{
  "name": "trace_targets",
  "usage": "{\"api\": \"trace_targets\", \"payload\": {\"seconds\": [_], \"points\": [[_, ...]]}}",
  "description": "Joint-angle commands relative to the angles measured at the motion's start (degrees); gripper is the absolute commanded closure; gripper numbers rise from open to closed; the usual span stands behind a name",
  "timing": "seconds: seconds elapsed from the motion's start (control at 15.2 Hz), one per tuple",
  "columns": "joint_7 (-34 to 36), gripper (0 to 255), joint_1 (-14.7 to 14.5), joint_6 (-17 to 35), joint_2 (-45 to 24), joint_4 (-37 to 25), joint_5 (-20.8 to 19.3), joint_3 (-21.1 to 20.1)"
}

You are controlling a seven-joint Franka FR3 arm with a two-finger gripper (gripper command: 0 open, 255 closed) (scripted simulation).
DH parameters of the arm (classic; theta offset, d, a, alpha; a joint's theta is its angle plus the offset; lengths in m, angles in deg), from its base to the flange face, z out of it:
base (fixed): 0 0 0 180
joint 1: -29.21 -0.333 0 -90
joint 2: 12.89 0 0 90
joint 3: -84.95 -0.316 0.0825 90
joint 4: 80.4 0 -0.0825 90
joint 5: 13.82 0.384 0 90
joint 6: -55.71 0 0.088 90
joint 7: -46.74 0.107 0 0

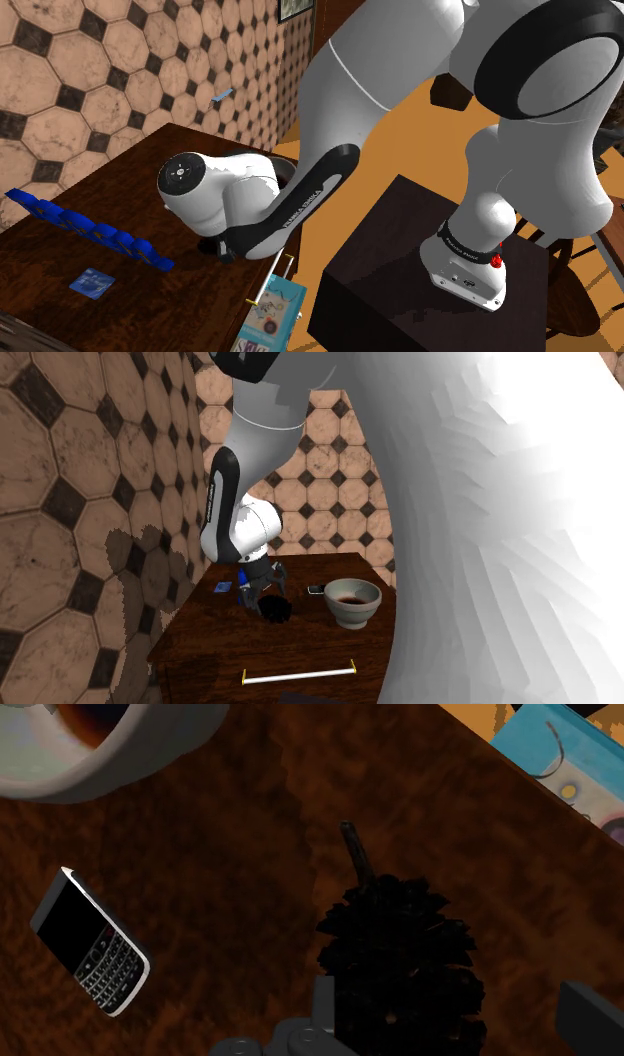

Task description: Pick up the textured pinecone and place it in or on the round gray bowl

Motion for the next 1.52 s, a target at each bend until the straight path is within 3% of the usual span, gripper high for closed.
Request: {"api": "trace_targets", "payload": {"seconds": [0.0, 0.26, 0.33, 0.86, 1.45], "points": [[0.0, 0, 0.0, 0.2, -0.1, 0.0, 0.0, 0.0], [0.0, 0, 0.0, 0.2, -0.1, 0.0, 0.0, 0.0], [0.0, 255, 0.0, 0.2, -0.1, 0.0, 0.0, 0.0], [0.3, 255, 0.1, 1.2, -0.6, 0.7, -0.2, 0.1], [-1.4, 255, -0.1, -4.2, 4.7, 0.4, 0.4, -0.1]]}}
